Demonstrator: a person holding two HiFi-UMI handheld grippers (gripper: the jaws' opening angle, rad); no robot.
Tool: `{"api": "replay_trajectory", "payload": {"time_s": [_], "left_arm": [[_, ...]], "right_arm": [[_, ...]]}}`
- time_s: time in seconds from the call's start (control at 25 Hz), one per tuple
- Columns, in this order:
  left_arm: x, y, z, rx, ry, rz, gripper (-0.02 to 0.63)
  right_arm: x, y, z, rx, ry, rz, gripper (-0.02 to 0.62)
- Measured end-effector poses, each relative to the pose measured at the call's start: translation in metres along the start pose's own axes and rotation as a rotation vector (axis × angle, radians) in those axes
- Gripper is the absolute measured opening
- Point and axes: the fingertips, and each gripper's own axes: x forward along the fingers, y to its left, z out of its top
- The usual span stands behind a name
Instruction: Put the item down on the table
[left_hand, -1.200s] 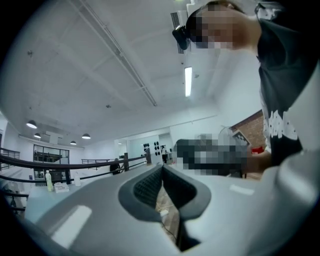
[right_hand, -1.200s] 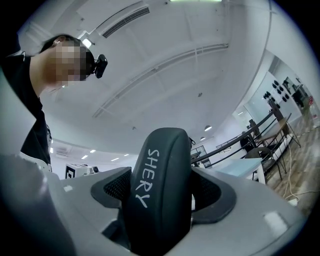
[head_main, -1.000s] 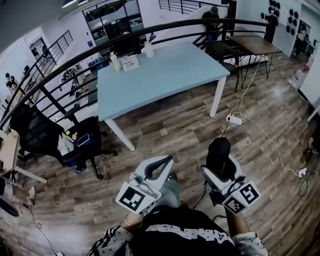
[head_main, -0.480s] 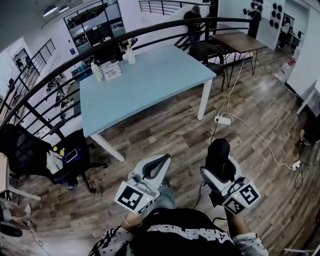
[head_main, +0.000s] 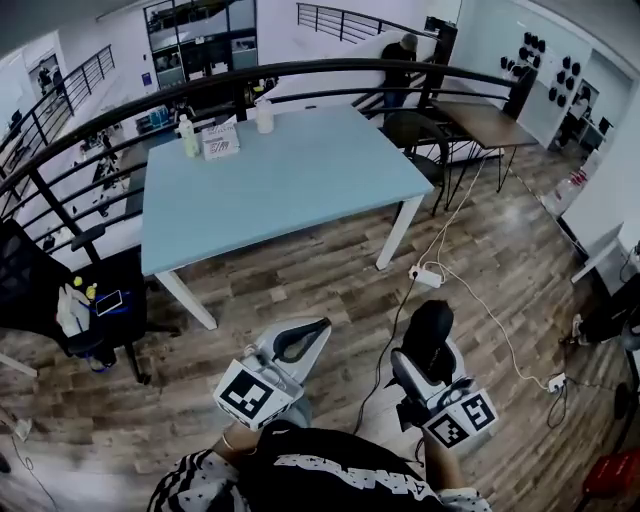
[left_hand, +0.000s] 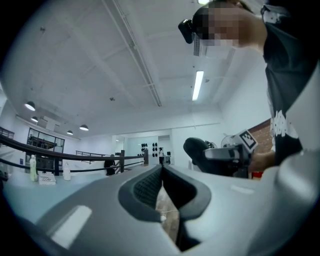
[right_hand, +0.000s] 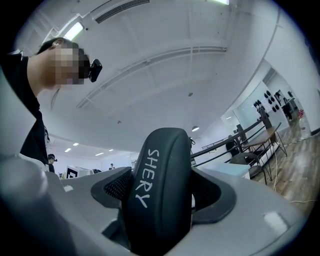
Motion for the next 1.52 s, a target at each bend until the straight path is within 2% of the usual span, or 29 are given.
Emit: {"api": "replay_trajectory", "payload": {"time_s": [0.2,0.36,0.8,1.12,1.32,1.52], "left_arm": [[0.019,0.037,-0.002,-0.065,-0.005,0.017,0.0],[0.03,0.063,-0.007,-0.044,0.004,0.013,0.0],[0.065,0.13,-0.013,-0.077,-0.006,-0.032,0.0],[0.066,0.193,-0.02,-0.106,-0.01,0.002,0.0],[0.065,0.23,-0.027,-0.083,-0.016,0.016,0.0],[0.066,0.253,-0.028,-0.105,-0.024,0.024,0.0]], "right_arm": [[0.042,-0.017,0.005,-0.009,0.025,0.002,0.37],[0.071,-0.022,0.008,-0.016,0.034,0.004,0.37],[0.135,-0.049,0.008,-0.024,0.051,-0.046,0.37],[0.193,-0.055,0.004,-0.037,0.064,-0.05,0.37],[0.231,-0.056,0.0,-0.035,0.064,-0.04,0.371],[0.255,-0.058,-0.005,-0.045,0.076,-0.04,0.37]]}}
